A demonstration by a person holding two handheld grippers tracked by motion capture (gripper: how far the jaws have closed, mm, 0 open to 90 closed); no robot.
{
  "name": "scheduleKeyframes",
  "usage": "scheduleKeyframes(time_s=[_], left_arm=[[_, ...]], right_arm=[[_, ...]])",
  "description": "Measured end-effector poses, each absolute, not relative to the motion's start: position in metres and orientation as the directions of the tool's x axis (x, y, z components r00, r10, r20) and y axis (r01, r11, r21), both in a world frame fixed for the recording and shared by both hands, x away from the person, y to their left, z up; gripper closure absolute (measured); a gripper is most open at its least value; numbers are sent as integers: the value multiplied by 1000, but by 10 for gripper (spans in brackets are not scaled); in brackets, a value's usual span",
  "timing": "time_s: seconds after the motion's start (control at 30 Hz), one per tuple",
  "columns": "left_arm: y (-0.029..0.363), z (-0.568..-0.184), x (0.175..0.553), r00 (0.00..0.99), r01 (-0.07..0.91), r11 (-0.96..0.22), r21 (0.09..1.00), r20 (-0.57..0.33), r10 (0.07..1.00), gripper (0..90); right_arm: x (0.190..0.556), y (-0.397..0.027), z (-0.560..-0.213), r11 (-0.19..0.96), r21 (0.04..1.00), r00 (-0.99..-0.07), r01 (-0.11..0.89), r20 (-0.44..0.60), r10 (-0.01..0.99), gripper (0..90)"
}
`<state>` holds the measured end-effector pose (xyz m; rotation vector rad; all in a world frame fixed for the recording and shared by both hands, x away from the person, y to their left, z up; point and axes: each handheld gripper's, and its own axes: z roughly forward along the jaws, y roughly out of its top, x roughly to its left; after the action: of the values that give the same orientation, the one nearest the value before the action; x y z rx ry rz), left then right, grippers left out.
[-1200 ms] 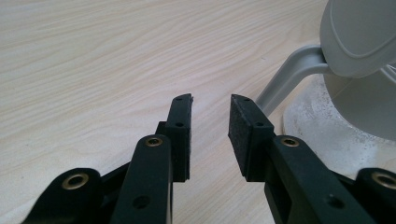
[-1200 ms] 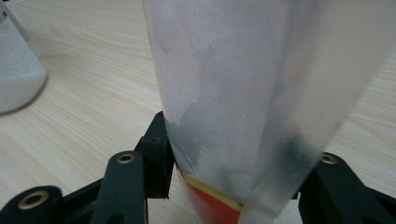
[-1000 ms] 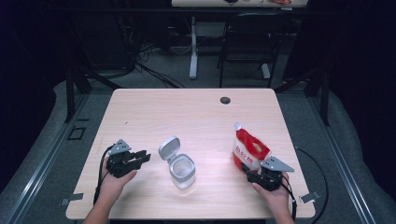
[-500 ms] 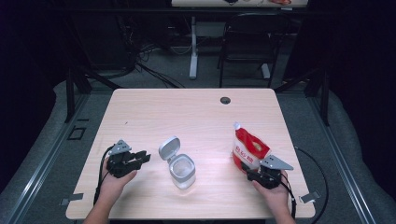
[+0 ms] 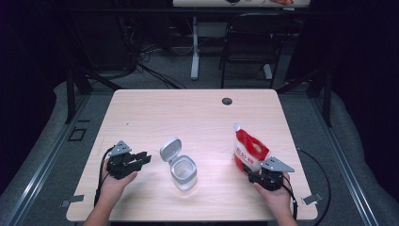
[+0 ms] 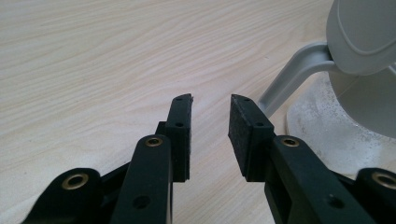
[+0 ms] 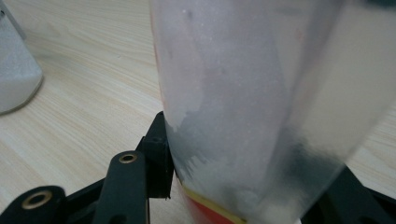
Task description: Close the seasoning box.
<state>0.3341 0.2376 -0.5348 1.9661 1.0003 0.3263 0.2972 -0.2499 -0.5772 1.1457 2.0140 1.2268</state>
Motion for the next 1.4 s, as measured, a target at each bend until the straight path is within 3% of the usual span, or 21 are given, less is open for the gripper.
scheduleKeyframes(time_s=[0.13, 0.53, 1.03, 1.4], left_arm=[[238, -535, 334, 639, 522, -285, 804, -148, 754, 701], [239, -534, 334, 633, 524, -276, 806, -152, 759, 701], [238, -535, 334, 635, 524, -286, 803, -144, 759, 701], [240, -527, 331, 635, 509, -280, 814, -135, 761, 700]], right_arm=[[296, -247, -573, 276, 880, -523, 387, -37, 852, 519], [293, -242, -564, 263, 890, -551, 372, -16, 834, 521], [297, -230, -513, 287, 931, -620, 226, -89, 780, 521], [286, -218, -492, 383, 912, -637, 150, -207, 742, 522]])
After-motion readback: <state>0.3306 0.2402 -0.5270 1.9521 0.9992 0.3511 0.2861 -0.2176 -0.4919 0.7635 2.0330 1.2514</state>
